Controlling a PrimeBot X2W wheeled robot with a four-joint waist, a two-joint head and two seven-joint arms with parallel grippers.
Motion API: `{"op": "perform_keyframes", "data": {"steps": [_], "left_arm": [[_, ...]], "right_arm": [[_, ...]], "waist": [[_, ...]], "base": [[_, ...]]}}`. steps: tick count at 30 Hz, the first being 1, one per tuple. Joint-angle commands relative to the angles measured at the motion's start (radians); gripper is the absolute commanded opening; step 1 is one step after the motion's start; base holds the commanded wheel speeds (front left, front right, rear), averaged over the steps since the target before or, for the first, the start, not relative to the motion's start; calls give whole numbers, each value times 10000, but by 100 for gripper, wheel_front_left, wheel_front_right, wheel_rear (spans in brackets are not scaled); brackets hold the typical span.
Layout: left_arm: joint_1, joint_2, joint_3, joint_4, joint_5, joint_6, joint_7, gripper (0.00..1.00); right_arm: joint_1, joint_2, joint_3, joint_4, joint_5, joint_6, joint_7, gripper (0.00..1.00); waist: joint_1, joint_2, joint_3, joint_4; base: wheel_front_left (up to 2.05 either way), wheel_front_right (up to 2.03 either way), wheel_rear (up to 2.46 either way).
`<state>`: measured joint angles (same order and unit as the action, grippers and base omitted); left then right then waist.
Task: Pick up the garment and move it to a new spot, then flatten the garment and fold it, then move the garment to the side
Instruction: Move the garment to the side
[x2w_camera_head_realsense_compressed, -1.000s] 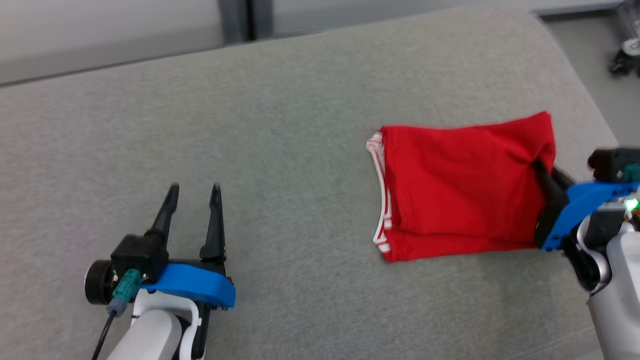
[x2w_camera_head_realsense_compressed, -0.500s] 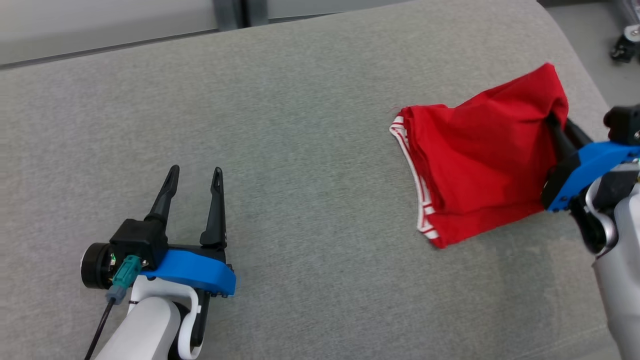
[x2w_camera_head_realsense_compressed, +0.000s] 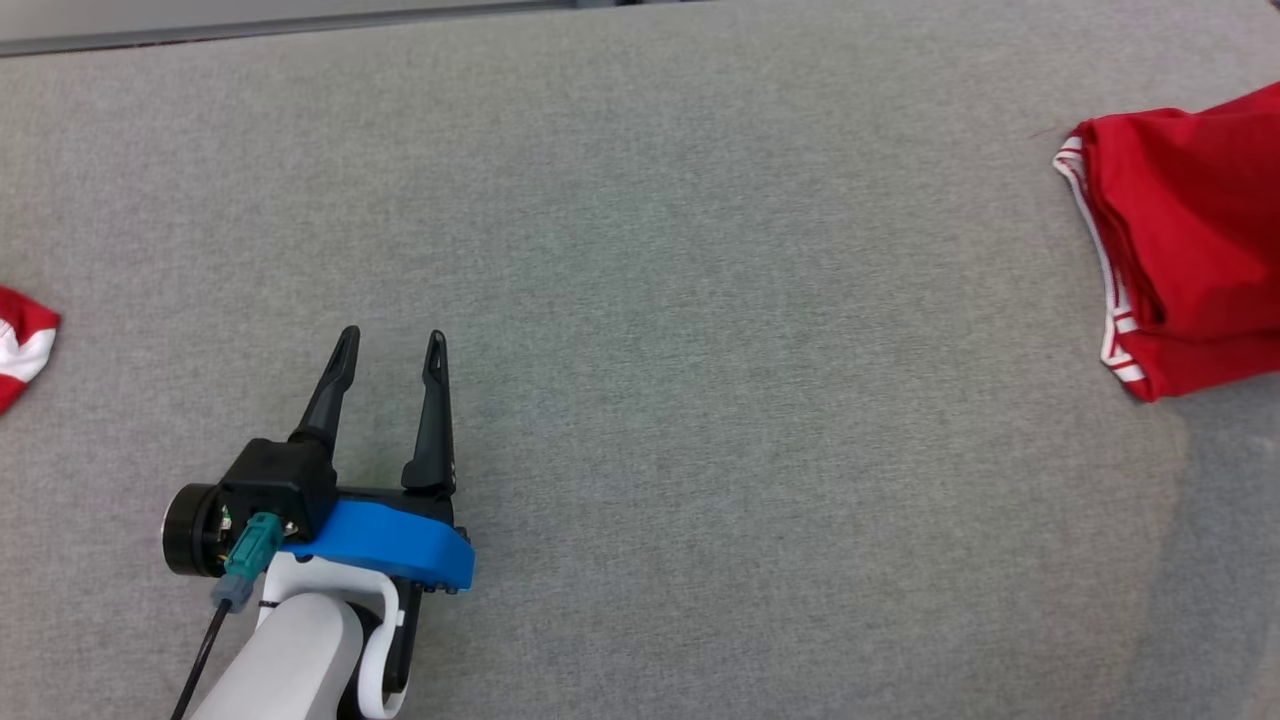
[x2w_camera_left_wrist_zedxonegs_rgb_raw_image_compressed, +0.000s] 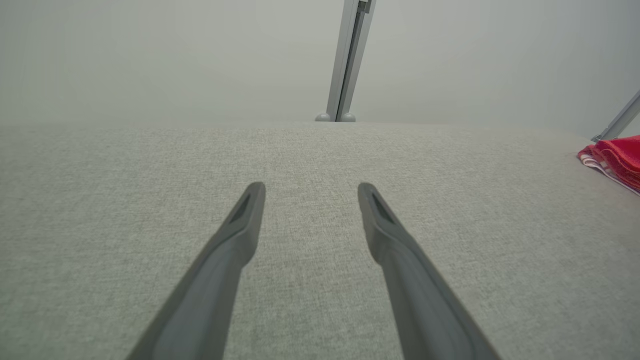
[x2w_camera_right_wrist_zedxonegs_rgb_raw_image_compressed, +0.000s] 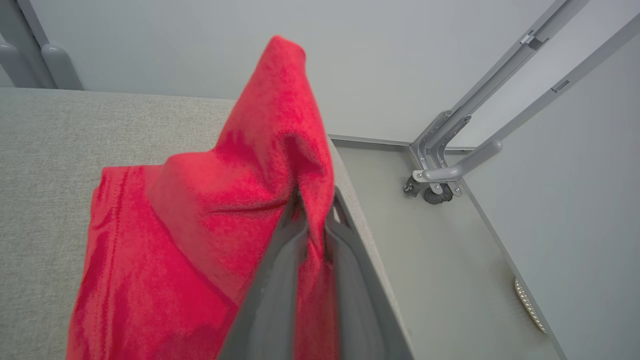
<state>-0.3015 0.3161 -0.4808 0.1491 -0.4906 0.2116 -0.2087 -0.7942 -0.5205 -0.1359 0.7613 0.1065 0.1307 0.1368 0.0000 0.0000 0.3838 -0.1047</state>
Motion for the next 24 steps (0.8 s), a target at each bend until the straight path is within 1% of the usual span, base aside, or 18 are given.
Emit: {"op": "perform_keyframes", "data": {"steps": [1, 2, 3, 4, 5, 8, 10, 14, 17, 24], "left_arm": [[-71, 32, 5, -48, 13, 50, -53, 100], [-75, 39, -2, -58, 17, 60, -47, 100], [-79, 50, -4, -71, 23, 61, -49, 100], [-89, 58, -13, -79, 28, 68, -46, 100], [-99, 67, -22, -79, 33, 76, -40, 100], [-130, 78, -33, -89, 31, 95, -10, 100], [-149, 88, -42, -86, 22, 98, 6, 100], [-140, 98, -49, -58, -18, 120, 13, 100], [-93, 67, -48, -13, -96, 109, -25, 100], [-198, -140, 35, 356, -283, -26, -208, 100]], "right_arm": [[-129, -111, -262, 180, -149, 1, -77, 0], [-144, -139, -473, 300, -295, 1, -108, 0], [-171, -143, -717, 415, -465, 0, -240, 38], [-212, -98, -944, 491, -642, 1, -393, 95], [-234, 4, -1112, 565, -856, 1, -556, 100], [-321, 294, -1474, 645, -1520, 1, -1137, 100], [-344, 563, -1534, 682, -1840, 1, -1431, 100], [-569, 1024, -1166, 674, -2090, 1, -1763, 100], [-607, 1293, -598, 647, -1893, 1, -1958, 100], [-315, 1520, 631, 223, -1088, 1, -2365, 100]], "waist": [[0, 0, 152, 184], [0, 0, 179, 222], [0, 0, 202, 246], [0, 0, 220, 268], [0, 0, 226, 284], [0, 0, 216, 296], [0, 0, 174, 267], [0, 0, 2, 174], [0, 0, -201, 124], [0, 0, -984, 247]], "base": [[0, 0, 0], [0, 0, 0], [0, 0, 0], [0, 0, 0], [0, 0, 0], [0, 0, 0], [0, 0, 0], [0, 0, 0], [0, 0, 0], [0, 0, 0]]}}
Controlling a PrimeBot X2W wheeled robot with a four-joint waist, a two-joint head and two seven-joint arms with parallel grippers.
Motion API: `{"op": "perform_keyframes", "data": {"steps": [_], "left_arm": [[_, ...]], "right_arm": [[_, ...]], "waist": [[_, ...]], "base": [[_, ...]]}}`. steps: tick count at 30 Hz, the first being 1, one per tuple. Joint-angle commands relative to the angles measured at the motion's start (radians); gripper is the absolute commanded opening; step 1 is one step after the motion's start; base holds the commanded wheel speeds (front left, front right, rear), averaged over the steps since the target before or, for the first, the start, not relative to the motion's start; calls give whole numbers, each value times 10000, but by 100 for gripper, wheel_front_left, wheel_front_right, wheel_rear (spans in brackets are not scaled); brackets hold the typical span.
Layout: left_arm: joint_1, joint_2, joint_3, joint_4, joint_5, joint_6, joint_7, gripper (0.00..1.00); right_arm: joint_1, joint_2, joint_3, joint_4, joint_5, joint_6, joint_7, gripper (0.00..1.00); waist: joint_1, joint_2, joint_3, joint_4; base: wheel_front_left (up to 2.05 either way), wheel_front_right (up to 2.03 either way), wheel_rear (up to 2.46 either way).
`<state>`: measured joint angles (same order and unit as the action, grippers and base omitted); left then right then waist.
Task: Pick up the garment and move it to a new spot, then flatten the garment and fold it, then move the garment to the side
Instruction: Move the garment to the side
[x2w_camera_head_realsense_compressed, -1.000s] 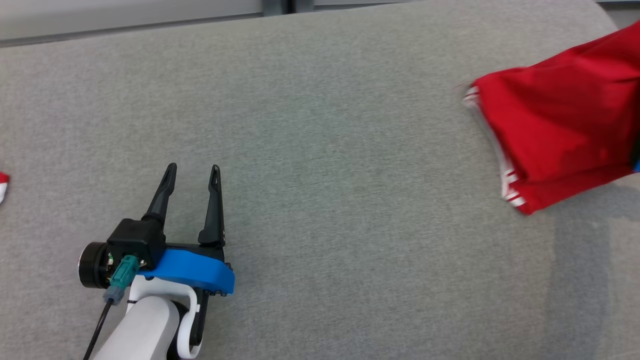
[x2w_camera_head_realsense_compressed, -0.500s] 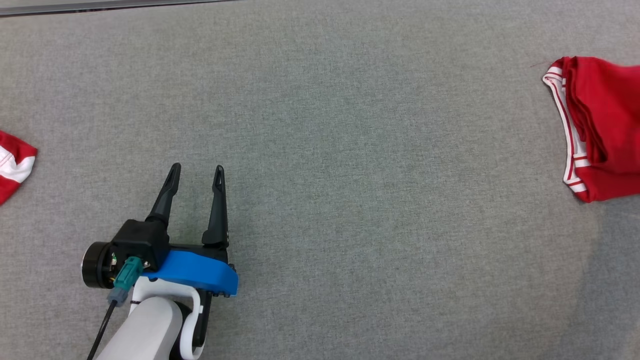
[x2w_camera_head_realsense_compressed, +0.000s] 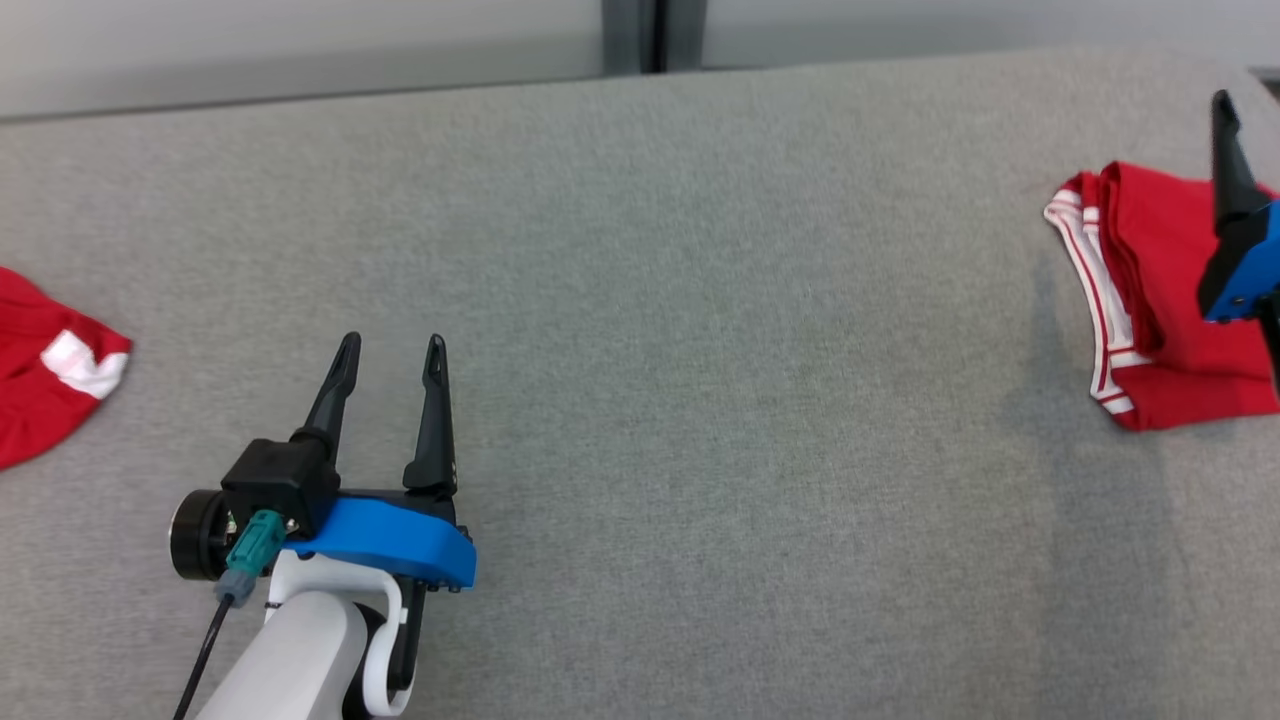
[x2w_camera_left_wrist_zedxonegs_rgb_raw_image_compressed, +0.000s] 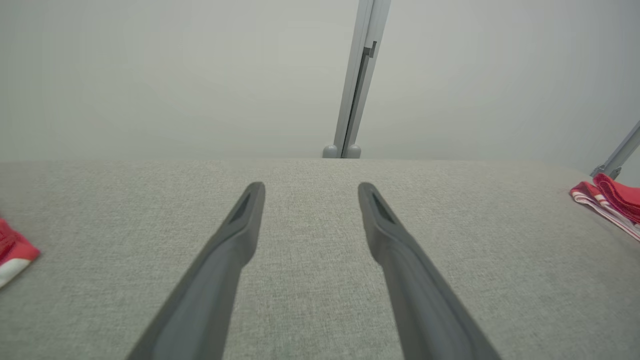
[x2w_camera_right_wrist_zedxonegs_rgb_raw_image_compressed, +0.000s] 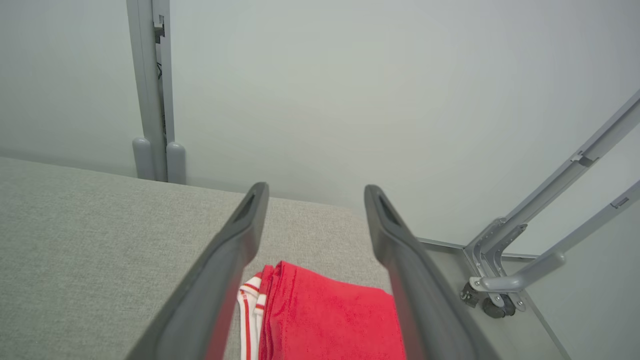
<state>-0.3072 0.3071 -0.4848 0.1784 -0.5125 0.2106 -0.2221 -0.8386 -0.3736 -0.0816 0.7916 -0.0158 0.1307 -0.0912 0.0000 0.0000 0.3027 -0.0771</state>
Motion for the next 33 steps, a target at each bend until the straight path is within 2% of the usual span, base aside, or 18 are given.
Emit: {"op": "perform_keyframes", "data": {"steps": [1, 6, 13, 23, 30, 33], "left_arm": [[-152, -107, 85, 151, -107, -75, -105, 100], [-347, -216, -2, 846, -235, -331, -157, 100], [-105, -428, 61, 1709, -397, -351, -266, 100], [927, -451, 340, 2123, -567, -262, -389, 100], [1511, -568, 360, 1999, -518, -321, -428, 100], [1678, -624, 400, 1912, -524, -370, -436, 100]], "right_arm": [[255, 95, 186, -177, 291, 1, -131, 100], [1030, 527, 397, -714, 999, 1, -326, 100], [2767, 1421, 479, -1808, 1546, 1, -583, 100], [5230, 2909, 216, -3622, 1123, 1, -719, 100], [6440, 3224, 37, -4342, 658, 1, -933, 100], [6921, 3238, 335, -4540, 1012, 1, -980, 100]], "waist": [[0, 0, -335, 18], [0, 0, -1168, 280], [0, 0, -2178, 668], [0, 0, -2739, 907], [0, 0, -2855, 1026], [0, 0, -2883, 1076]], "base": [[0, 0, 0], [0, 0, 0], [0, 0, 0], [0, 0, 0], [0, 0, 0], [0, 0, 0]]}}
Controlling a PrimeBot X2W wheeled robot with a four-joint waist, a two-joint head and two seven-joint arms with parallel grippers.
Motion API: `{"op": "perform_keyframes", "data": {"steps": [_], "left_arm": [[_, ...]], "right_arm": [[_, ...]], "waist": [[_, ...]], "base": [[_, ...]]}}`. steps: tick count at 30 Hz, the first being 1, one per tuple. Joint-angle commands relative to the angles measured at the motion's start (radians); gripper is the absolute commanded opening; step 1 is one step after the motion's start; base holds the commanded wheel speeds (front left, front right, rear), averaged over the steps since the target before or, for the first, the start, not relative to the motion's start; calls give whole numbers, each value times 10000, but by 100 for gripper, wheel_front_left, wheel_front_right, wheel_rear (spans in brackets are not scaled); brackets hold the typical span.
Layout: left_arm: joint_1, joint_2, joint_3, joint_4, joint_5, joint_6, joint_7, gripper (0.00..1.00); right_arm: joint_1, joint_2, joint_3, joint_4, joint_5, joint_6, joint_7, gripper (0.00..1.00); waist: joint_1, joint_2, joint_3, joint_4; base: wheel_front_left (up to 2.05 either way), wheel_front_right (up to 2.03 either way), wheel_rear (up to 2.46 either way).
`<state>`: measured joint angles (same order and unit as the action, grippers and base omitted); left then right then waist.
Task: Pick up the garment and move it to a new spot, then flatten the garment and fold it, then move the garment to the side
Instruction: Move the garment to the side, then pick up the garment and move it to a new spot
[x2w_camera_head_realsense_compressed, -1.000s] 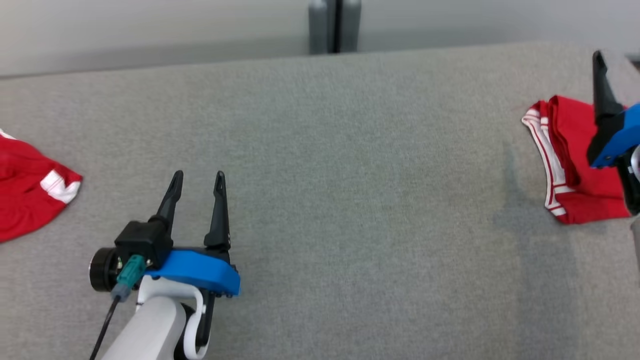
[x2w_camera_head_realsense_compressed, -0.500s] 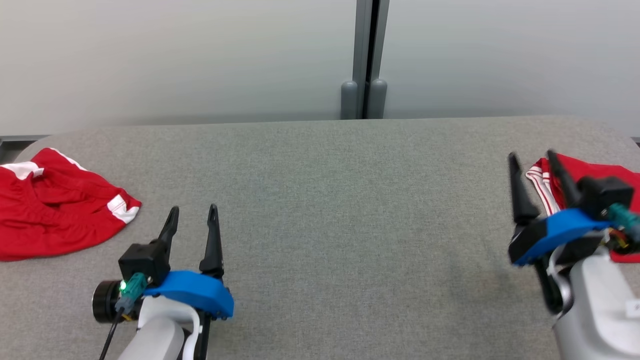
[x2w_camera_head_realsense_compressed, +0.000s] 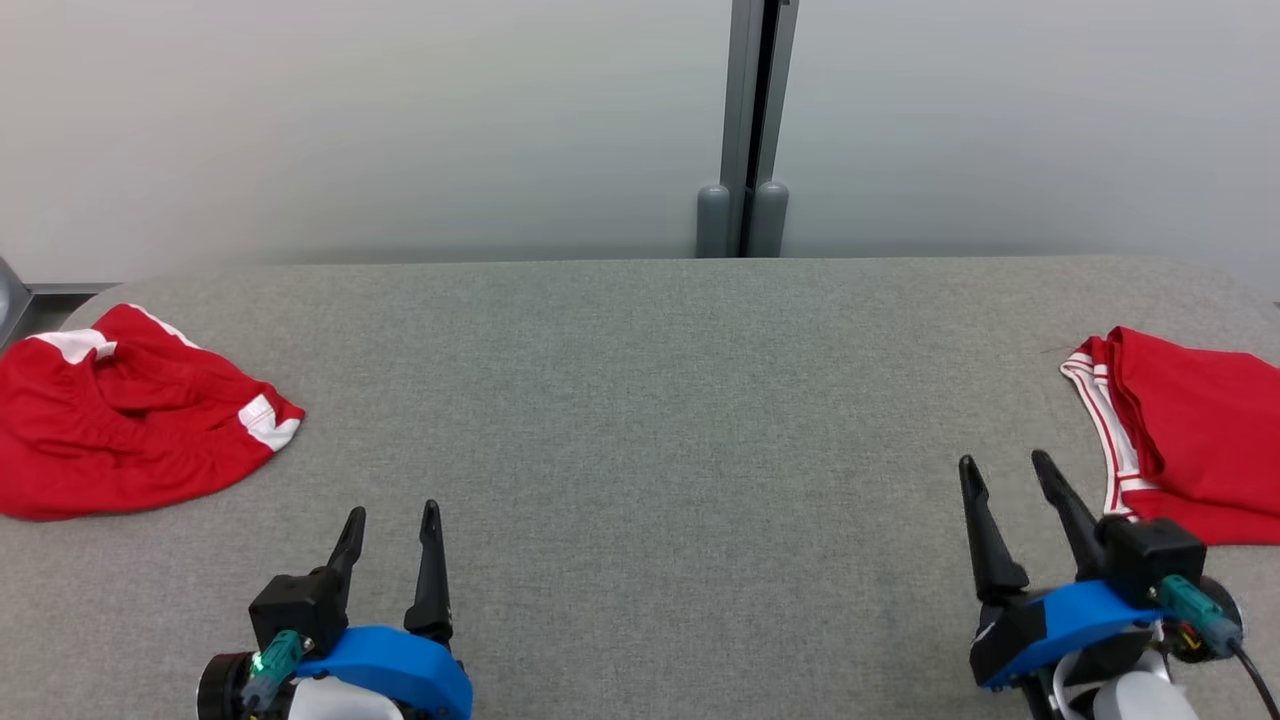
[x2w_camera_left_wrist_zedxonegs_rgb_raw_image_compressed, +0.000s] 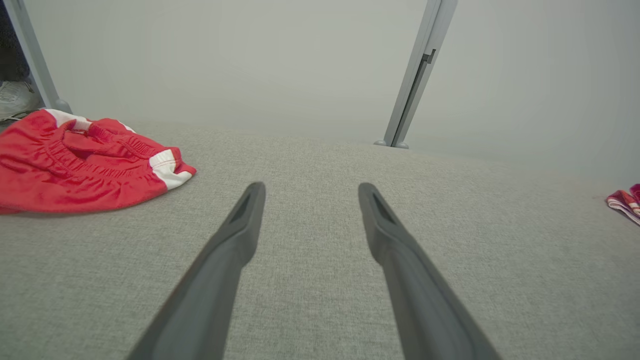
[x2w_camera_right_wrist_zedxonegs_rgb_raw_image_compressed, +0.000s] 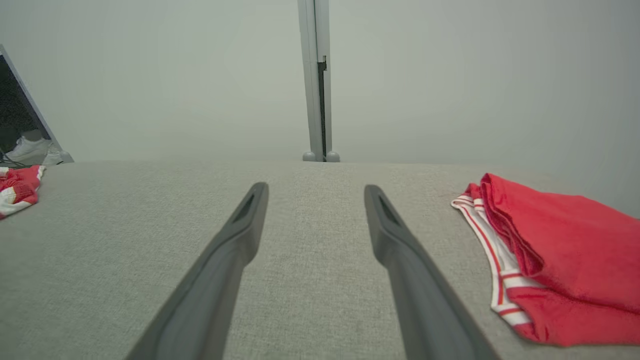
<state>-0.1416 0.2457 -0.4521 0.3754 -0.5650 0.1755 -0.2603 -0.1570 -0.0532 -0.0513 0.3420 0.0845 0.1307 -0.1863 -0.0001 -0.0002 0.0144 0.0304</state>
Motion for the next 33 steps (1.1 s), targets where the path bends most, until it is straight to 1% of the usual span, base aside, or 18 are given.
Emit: {"op": "perform_keyframes", "data": {"steps": [1, 7, 16, 25, 29, 33], "left_arm": [[79, -8, 84, -73, 0, -57, -57, 100], [319, 63, 416, -197, -77, -238, -56, 100], [410, 9, 536, -288, 86, -295, -59, 100], [427, -20, 598, -297, 141, -272, -60, 100], [306, -55, 567, -250, 156, -288, -60, 100], [181, -97, 614, -258, 181, -276, -59, 100]], "right_arm": [[227, 25, 64, -112, 182, 1, -51, 100], [603, 18, 259, -370, 500, 1, -92, 100], [700, 20, 136, -324, 373, 1, 5, 100], [722, 21, 85, -219, 493, 1, 10, 100], [691, 22, 64, -227, 483, 1, 18, 100], [688, 21, 90, -255, 410, 1, 39, 100]], "waist": [[1, 2, -15, 5], [1, 2, -70, -40], [1, 2, -105, -20], [1, 2, -77, 21], [1, 2, -24, 181], [1, 2, -10, 644]], "base": [[0, 0, 0], [0, 0, 0], [0, 0, 0], [0, 0, 0], [0, 0, 0], [0, 0, 0]]}}
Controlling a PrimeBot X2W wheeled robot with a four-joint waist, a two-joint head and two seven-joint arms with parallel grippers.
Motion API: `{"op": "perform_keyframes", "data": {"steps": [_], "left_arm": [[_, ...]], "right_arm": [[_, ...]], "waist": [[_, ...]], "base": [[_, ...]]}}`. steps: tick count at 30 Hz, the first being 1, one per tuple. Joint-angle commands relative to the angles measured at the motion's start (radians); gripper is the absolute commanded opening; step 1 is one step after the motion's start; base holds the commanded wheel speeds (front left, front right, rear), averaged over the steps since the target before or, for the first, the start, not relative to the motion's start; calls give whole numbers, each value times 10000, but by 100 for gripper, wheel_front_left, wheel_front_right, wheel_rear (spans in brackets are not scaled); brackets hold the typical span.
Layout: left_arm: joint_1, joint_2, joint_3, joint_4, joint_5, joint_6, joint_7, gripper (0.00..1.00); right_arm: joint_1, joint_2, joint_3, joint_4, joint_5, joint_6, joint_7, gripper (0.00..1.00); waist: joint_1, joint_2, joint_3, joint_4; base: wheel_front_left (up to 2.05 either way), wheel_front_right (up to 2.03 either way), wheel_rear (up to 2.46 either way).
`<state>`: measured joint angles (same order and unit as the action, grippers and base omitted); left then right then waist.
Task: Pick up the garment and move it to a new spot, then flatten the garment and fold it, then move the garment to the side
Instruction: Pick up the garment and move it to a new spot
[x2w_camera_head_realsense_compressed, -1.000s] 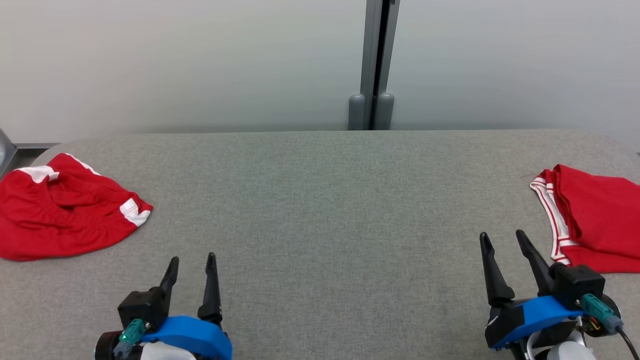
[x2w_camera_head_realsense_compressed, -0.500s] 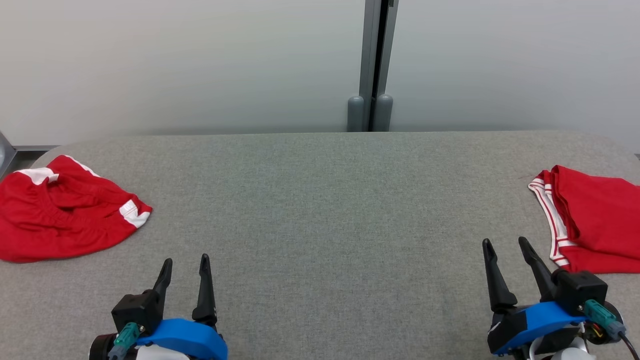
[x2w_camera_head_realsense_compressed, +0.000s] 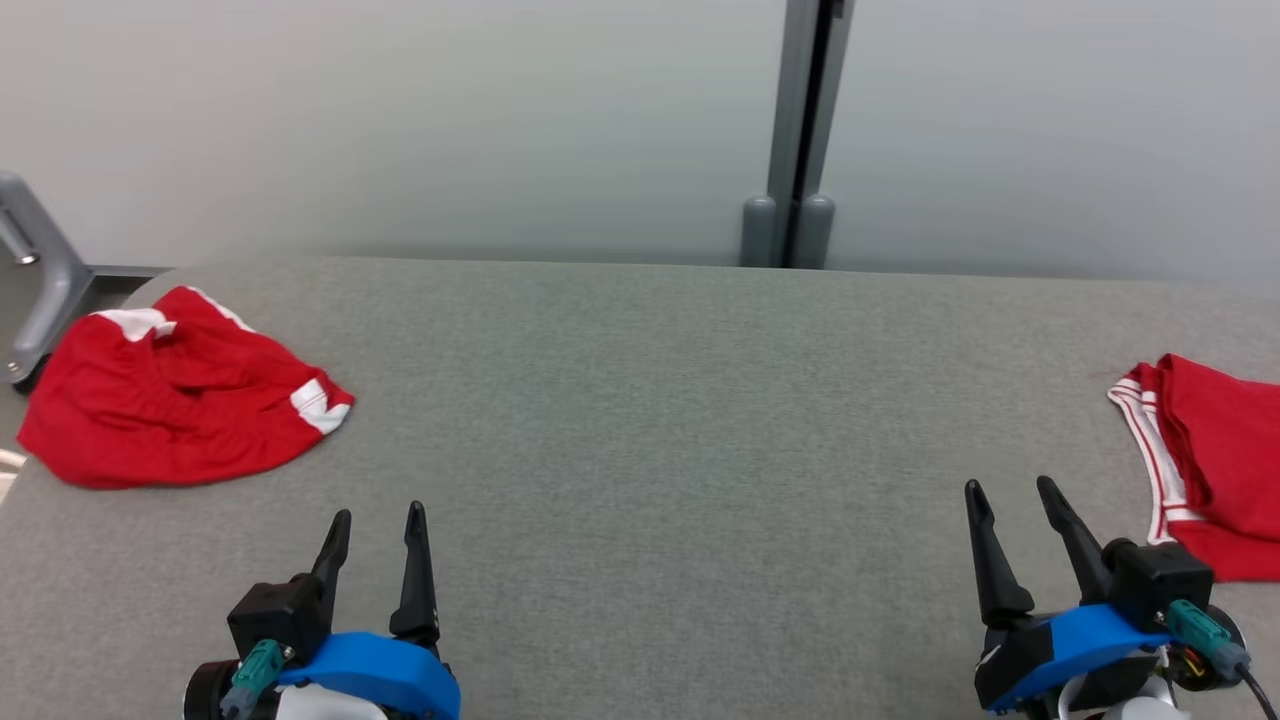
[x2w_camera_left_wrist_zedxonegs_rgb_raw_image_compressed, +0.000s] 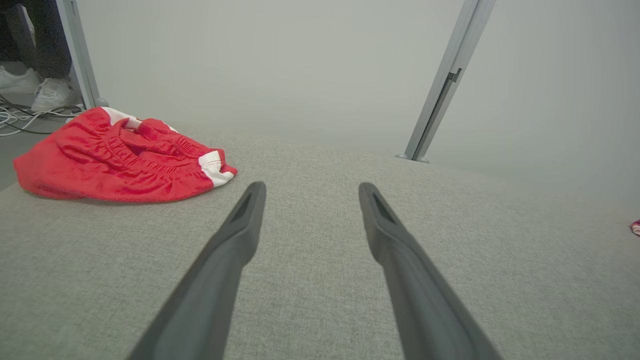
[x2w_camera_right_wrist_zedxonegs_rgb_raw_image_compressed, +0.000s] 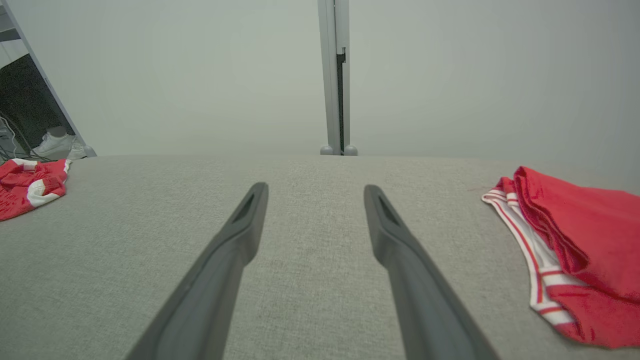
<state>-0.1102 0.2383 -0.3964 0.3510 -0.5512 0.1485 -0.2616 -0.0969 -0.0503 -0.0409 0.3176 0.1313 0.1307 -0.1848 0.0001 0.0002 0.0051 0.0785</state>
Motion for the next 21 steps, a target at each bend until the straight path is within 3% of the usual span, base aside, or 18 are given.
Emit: {"op": "perform_keyframes", "data": {"steps": [1, 13, 21], "left_arm": [[-157, -42, 70, -20, 48, -10, -46, 100], [-10, -9, 266, -189, 186, 35, -46, 100], [196, -43, 476, -366, 167, 9, -45, 100]], "right_arm": [[89, -6, 27, -22, -60, 1, 35, 100], [-6, -18, 485, -169, 36, 1, 182, 100], [-244, -20, 918, 68, 217, 1, 170, 100]], "waist": [[-1, -2, 85, 342], [-1, -2, 101, 3077], [-1, -2, 120, 4066]], "base": [[0, 0, 0], [0, 0, 0], [0, 0, 0]]}}
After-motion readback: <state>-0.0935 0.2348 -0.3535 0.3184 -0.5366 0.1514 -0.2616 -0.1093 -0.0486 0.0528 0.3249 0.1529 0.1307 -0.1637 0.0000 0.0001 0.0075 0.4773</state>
